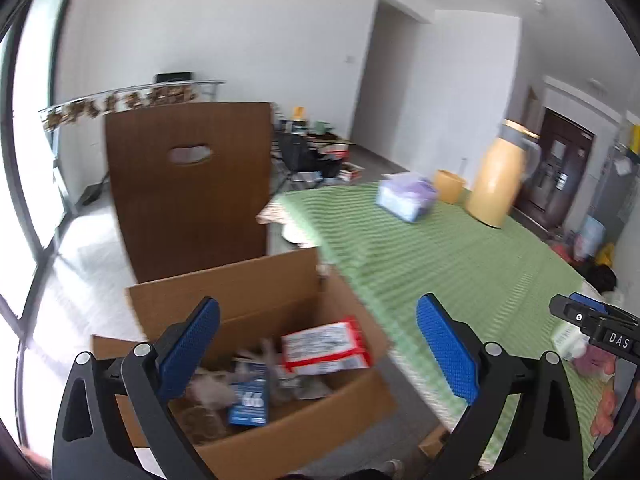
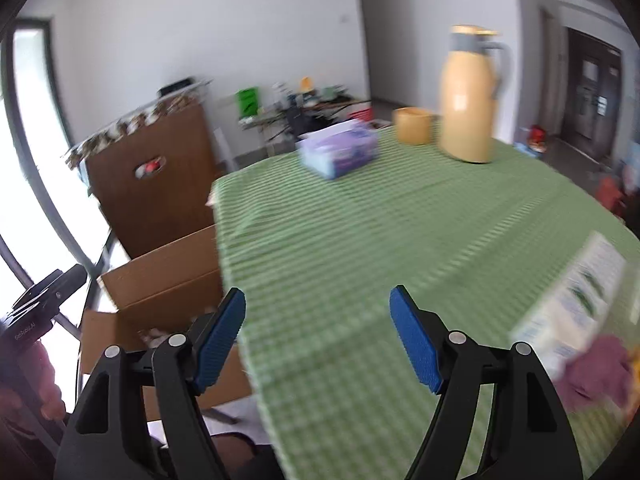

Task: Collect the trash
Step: 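Move both tools back over the table toward the glove and bottle, then grasp the white glove with the right tool while the left grasps the clear plastic bottle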

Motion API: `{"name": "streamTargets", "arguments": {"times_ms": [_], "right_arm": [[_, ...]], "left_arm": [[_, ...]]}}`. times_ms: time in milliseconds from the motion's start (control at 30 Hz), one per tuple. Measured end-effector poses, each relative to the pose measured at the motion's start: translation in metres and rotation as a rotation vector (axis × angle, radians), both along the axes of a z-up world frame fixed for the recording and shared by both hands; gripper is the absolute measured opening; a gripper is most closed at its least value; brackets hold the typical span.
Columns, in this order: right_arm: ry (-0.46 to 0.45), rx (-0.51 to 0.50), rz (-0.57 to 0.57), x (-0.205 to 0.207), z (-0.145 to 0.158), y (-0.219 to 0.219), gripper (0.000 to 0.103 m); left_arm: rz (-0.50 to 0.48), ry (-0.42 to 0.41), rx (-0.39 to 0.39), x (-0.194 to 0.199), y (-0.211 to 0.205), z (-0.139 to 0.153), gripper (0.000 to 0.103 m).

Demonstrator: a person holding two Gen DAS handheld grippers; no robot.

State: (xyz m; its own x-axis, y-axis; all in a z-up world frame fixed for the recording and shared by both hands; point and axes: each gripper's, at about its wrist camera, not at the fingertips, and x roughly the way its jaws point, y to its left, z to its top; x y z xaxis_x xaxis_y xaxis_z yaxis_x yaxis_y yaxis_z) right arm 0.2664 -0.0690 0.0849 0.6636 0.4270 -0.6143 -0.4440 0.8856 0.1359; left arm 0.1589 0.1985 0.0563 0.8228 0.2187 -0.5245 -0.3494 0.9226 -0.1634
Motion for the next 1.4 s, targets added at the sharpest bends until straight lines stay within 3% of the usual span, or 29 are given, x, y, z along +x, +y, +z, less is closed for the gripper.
{"name": "streamTargets", "arguments": {"times_ms": [133, 300, 533, 733, 967, 1033, 1100, 1167, 1233, 1267, 1300, 1333, 1400], "right_arm": [[-0.063, 0.015, -0.197, -0.022, 0.005, -0.099, 0.076], [-0.079, 0.009, -0.458, -0.055, -0.002, -0.225, 0.076], [-0.017, 0.027, -0.734, -0.086, -0.021, -0.356, 0.076], [0.033, 0.051, -0.784, -0.084, -0.037, -0.41, 0.076], [0.125, 0.163, -0.831, -0.052, -0.068, -0.458, 0.076], [0.123, 0.205, -0.836, -0.048, -0.073, -0.462, 0.076], [0.118, 0.238, -0.833, -0.047, -0.081, -0.467, 0.076], [0.148, 0.256, -0.841, -0.046, -0.086, -0.471, 0.076], [0.153, 0.3, -0.826, -0.044, -0.092, -0.475, 0.076], [0.17, 0.317, -0.821, -0.044, -0.096, -0.477, 0.071], [0.196, 0.341, -0.812, -0.041, -0.101, -0.479, 0.06], [0.216, 0.357, -0.806, -0.039, -0.106, -0.48, 0.051], [0.222, 0.347, -0.802, -0.038, -0.11, -0.48, 0.038]], "left_arm": [[-0.134, -0.023, 0.006, 0.023, -0.065, 0.006, 0.096], [-0.343, -0.008, 0.007, 0.051, -0.157, 0.002, 0.096], [-0.559, 0.047, 0.03, 0.078, -0.268, -0.016, 0.096], [-0.695, 0.07, 0.039, 0.088, -0.33, -0.023, 0.096], [-0.926, 0.142, -0.086, 0.093, -0.403, -0.035, 0.094], [-0.975, 0.14, -0.077, 0.091, -0.427, -0.043, 0.088], [-1.0, 0.196, -0.06, 0.097, -0.45, -0.056, 0.065], [-1.004, 0.252, -0.072, 0.104, -0.468, -0.068, 0.05], [-1.002, 0.278, -0.106, 0.112, -0.481, -0.08, 0.044], [-0.993, 0.302, -0.117, 0.118, -0.49, -0.088, 0.032], [-0.983, 0.322, -0.118, 0.121, -0.494, -0.093, 0.004], [-1.0, 0.353, -0.11, 0.122, -0.501, -0.098, 0.001], [-1.008, 0.311, -0.058, 0.109, -0.508, -0.09, 0.0]]}}
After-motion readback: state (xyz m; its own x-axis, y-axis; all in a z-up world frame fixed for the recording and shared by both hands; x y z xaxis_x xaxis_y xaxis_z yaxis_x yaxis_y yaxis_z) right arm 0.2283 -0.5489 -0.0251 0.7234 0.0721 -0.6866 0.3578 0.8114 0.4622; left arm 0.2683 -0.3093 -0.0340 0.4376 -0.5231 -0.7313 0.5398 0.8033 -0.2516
